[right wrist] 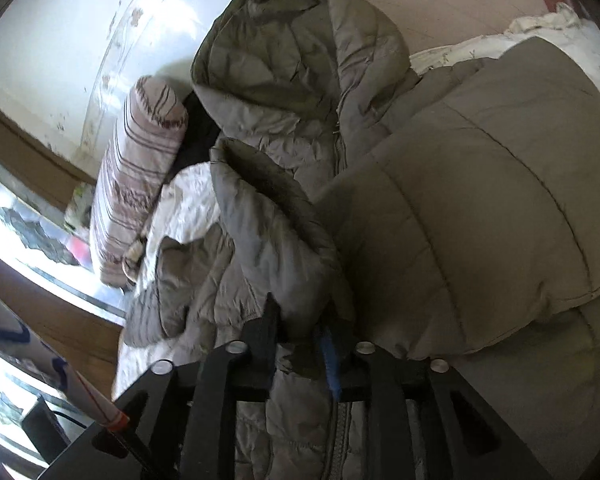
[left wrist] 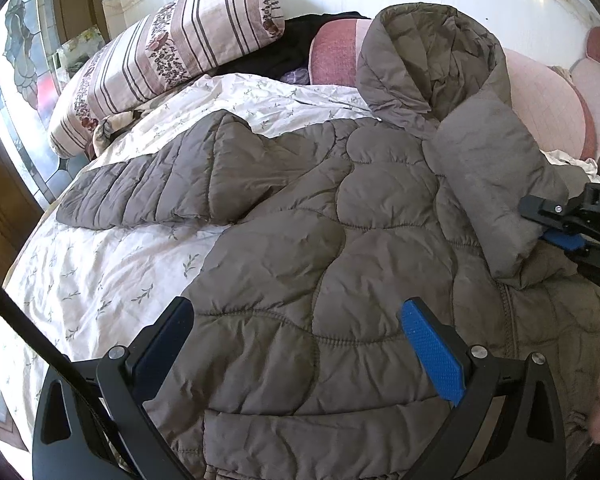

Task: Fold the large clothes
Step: 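Lay the sleeve flat over the jacket front and open the right gripper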

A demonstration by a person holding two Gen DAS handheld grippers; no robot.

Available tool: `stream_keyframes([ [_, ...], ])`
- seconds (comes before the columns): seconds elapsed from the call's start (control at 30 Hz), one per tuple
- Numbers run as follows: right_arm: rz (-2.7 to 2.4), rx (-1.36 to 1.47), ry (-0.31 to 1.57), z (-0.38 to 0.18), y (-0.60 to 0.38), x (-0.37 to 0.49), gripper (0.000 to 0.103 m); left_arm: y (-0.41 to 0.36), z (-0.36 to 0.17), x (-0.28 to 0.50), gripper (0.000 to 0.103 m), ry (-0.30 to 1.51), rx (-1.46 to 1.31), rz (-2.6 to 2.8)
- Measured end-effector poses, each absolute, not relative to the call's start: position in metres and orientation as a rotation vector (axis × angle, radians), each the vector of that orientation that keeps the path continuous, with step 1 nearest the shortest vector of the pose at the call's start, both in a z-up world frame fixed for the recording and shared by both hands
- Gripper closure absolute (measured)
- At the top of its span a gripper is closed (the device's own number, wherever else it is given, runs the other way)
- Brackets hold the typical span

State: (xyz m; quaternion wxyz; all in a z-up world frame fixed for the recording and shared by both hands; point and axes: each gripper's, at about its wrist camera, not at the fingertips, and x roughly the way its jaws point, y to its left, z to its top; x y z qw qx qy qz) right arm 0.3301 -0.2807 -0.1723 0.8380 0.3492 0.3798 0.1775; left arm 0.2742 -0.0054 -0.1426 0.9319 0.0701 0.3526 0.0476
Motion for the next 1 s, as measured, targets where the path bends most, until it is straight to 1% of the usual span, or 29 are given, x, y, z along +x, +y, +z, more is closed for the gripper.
stream_keyframes([
  [0.03, 0.373, 0.728, 0.81, -0.172, -0.28, 0.33, 0.053, -0.006, -0.143, 0.275, 0.0, 0.724, 0.144, 0.098],
  [0.07, 0.372, 0.725, 0.81, -0.17, -0.281, 0.329, 0.038, -0.006, -0.144, 0.275, 0.0, 0.726, 0.144, 0.098],
  [0.1, 0.369, 0.727, 0.797, -0.167, -0.284, 0.326, 0.035, -0.006, -0.145, 0.276, 0.0, 0.73, 0.143, 0.098],
  [0.27, 0.348, 0.72, 0.709, -0.145, -0.307, 0.315, 0.034, -0.007, -0.146, 0.278, 0.0, 0.736, 0.145, 0.099],
  [0.33, 0.33, 0.729, 0.677, -0.14, -0.317, 0.312, 0.032, -0.007, -0.146, 0.278, 0.0, 0.731, 0.147, 0.097],
  [0.4, 0.305, 0.745, 0.669, -0.139, -0.325, 0.312, 0.031, -0.007, -0.146, 0.278, 0.0, 0.73, 0.149, 0.096],
  [0.7, 0.185, 0.859, 0.698, -0.167, -0.366, 0.318, 0.031, -0.01, -0.147, 0.278, 0.0, 0.738, 0.156, 0.088],
  [0.73, 0.192, 0.871, 0.7, -0.168, -0.366, 0.318, 0.03, -0.01, -0.147, 0.278, 0.0, 0.738, 0.158, 0.088],
  [0.87, 0.252, 0.818, 0.693, -0.16, -0.354, 0.32, 0.03, -0.011, -0.147, 0.278, 0.0, 0.738, 0.16, 0.086],
  [1.0, 0.317, 0.76, 0.627, -0.139, -0.347, 0.312, 0.03, -0.011, -0.147, 0.278, 0.0, 0.734, 0.16, 0.088],
])
